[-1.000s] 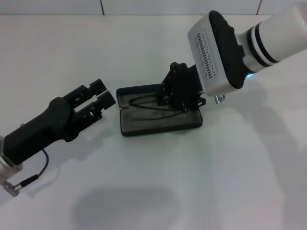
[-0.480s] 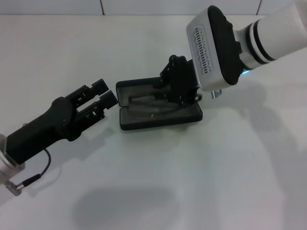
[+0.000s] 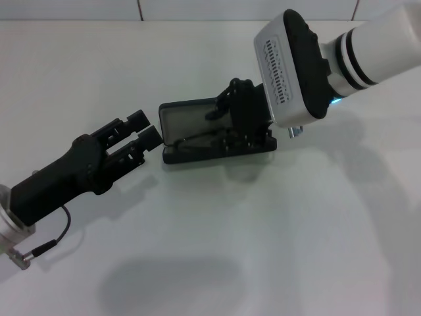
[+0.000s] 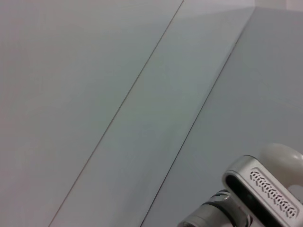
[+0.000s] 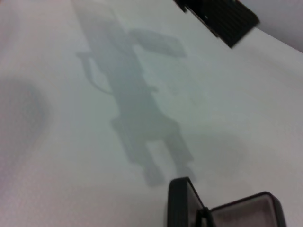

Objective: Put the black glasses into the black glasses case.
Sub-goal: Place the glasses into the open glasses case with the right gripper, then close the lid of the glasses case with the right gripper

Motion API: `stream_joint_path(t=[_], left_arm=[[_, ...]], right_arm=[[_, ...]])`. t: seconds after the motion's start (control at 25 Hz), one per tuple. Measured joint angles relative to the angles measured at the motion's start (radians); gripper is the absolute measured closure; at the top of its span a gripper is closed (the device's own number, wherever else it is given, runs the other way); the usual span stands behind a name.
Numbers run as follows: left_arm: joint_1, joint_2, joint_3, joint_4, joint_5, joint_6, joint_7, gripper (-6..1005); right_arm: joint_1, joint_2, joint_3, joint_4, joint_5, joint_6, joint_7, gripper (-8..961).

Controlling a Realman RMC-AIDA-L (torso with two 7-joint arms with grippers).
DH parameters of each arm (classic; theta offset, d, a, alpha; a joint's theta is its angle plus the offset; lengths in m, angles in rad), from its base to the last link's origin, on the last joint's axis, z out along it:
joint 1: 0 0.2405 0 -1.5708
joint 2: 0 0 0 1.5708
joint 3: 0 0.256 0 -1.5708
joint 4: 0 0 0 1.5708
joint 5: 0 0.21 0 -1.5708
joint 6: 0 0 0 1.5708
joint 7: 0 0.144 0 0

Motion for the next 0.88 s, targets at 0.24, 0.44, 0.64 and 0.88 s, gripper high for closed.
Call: stream_joint_path(t=[0.24,0.44,0.64,0.88], left_arm=[[0.003,0.002,0.0,0.0,0.001,-0.005,0.0,381],[0.002,0.004,0.0,0.0,0.001,-0.005,0.0,382],[-0.001,0.006,0.001,0.001,0.001,-0.005,0.0,382],[0.0,0.002,0.001,0.006,0.0,-0.005,0.004,383]], right_arm=[[-0.014,0.0,0.052,-0.012,0.0,-0.091,0.006,554],[-0.075,-0.002,0.056,-0.089,-0.006,-0.12,0.027,559],[-0.123,-0.003,0.074,-0.132,-0.001,-0.146,0.049,564],[-0.168,-0.001,0.227,-0.151,0.093,-0.121,0.136,571]])
